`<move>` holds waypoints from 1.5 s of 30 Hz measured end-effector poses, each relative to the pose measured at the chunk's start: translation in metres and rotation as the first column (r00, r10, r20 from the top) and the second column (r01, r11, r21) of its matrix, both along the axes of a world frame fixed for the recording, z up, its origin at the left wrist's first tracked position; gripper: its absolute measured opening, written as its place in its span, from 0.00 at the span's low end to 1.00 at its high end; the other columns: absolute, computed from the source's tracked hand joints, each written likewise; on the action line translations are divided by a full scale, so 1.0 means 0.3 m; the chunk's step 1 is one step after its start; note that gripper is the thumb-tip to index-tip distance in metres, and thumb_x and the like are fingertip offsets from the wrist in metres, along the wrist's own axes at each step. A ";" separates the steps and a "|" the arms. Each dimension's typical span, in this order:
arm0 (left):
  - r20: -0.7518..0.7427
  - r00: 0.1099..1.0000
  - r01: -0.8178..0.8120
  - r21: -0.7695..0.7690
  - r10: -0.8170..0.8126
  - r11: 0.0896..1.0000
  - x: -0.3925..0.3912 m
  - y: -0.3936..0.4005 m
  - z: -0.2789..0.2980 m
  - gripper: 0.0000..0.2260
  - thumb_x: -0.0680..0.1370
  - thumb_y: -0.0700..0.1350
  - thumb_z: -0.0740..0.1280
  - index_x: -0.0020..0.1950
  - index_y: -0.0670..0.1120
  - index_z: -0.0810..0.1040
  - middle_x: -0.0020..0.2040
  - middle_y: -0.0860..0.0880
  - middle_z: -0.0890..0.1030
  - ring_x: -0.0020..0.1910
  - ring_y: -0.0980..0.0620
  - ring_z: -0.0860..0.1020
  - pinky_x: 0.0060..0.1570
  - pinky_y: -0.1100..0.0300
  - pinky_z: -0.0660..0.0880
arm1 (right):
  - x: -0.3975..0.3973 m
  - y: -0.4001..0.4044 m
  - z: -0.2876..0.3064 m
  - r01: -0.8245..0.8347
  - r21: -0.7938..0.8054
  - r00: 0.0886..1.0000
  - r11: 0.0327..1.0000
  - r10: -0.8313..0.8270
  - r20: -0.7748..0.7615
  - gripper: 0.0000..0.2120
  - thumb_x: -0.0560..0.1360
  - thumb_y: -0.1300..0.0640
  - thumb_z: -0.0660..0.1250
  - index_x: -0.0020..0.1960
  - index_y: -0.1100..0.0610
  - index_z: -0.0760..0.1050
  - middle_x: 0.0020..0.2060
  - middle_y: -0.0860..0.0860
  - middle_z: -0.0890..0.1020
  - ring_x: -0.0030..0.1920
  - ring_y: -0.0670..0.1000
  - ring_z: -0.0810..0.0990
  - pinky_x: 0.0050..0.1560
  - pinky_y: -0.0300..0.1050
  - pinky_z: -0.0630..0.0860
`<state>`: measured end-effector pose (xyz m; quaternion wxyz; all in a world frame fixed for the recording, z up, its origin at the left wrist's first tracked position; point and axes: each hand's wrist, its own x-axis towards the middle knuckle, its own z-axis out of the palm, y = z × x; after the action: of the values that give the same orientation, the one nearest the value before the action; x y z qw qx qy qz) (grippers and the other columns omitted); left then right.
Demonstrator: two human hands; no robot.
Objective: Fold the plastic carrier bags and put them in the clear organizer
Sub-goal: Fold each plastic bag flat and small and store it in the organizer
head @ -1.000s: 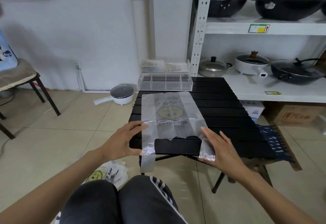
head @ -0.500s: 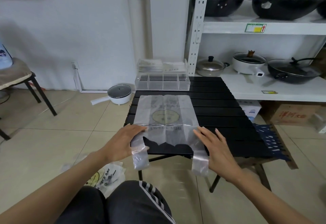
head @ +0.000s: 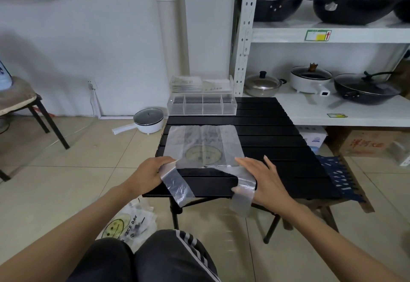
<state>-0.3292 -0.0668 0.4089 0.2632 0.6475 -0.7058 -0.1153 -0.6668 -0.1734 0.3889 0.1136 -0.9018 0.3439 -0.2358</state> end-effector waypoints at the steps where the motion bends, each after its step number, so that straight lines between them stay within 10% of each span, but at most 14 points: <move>1: -0.005 1.000 0.000 0.023 0.000 1.000 0.006 -0.001 0.003 0.18 0.75 0.33 0.64 0.49 0.58 0.77 0.43 0.58 0.81 0.42 0.57 0.79 0.43 0.54 0.76 | 0.010 -0.010 -0.001 0.012 0.007 1.000 1.000 -0.012 -0.001 0.32 0.73 0.36 0.66 0.73 0.42 0.64 0.64 0.35 0.71 0.67 0.36 0.66 0.77 0.49 0.45; 9: 0.067 0.995 -0.073 -0.042 0.076 0.996 -0.011 -0.022 -0.012 0.19 0.68 0.27 0.68 0.55 0.42 0.81 0.53 0.52 0.81 0.51 0.54 0.77 0.48 0.65 0.72 | 0.077 -0.062 0.023 0.173 0.142 0.982 0.975 -0.183 0.057 0.09 0.75 0.54 0.70 0.51 0.41 0.82 0.45 0.41 0.77 0.49 0.44 0.71 0.57 0.46 0.60; 19: -0.091 0.901 -0.422 0.051 0.425 0.905 -0.022 -0.051 0.003 0.10 0.75 0.47 0.71 0.41 0.42 0.76 0.40 0.49 0.75 0.38 0.51 0.73 0.35 0.65 0.66 | 0.133 -0.112 0.034 0.355 0.281 0.926 0.892 -0.376 0.021 0.16 0.73 0.43 0.68 0.32 0.50 0.71 0.38 0.45 0.75 0.42 0.46 0.74 0.51 0.49 0.62; 26: 0.002 0.900 -0.433 -0.119 0.436 0.893 -0.036 -0.037 -0.023 0.16 0.71 0.45 0.74 0.46 0.47 0.66 0.45 0.50 0.69 0.36 0.52 0.71 0.35 0.60 0.67 | 0.154 -0.100 0.020 0.455 0.127 0.888 0.881 -0.459 0.005 0.17 0.70 0.40 0.71 0.41 0.50 0.67 0.42 0.45 0.72 0.41 0.48 0.73 0.49 0.49 0.67; 31: 0.384 0.872 -0.223 -0.242 0.304 0.944 -0.029 -0.046 -0.018 0.08 0.71 0.41 0.72 0.41 0.47 0.72 0.42 0.50 0.73 0.40 0.48 0.71 0.39 0.54 0.70 | 0.163 -0.084 0.025 0.383 -0.160 0.923 0.910 -0.384 0.026 0.16 0.69 0.46 0.74 0.44 0.49 0.67 0.43 0.45 0.69 0.43 0.48 0.70 0.48 0.46 0.65; 42: 0.185 0.947 -0.271 0.024 0.262 0.962 -0.005 -0.131 -0.014 0.14 0.77 0.45 0.67 0.62 0.44 0.78 0.62 0.48 0.76 0.54 0.48 0.77 0.53 0.59 0.71 | 0.194 -0.072 0.041 0.244 -0.378 0.958 0.893 -0.283 -0.048 0.31 0.64 0.63 0.74 0.65 0.52 0.70 0.64 0.53 0.72 0.65 0.53 0.71 0.71 0.57 0.58; 45: 0.197 0.950 -0.262 0.079 0.243 0.962 -0.010 -0.157 -0.017 0.17 0.78 0.49 0.65 0.66 0.45 0.74 0.66 0.48 0.72 0.60 0.47 0.75 0.55 0.56 0.71 | 0.194 -0.077 0.042 0.167 -0.403 0.973 0.900 -0.216 -0.078 0.24 0.63 0.67 0.75 0.56 0.53 0.78 0.62 0.55 0.75 0.62 0.56 0.74 0.68 0.59 0.64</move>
<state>-0.3322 -0.1139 0.4039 0.1749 0.7531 -0.6317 -0.0564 -0.6087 -0.1966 0.4015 -0.1147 -0.8805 0.3829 -0.2549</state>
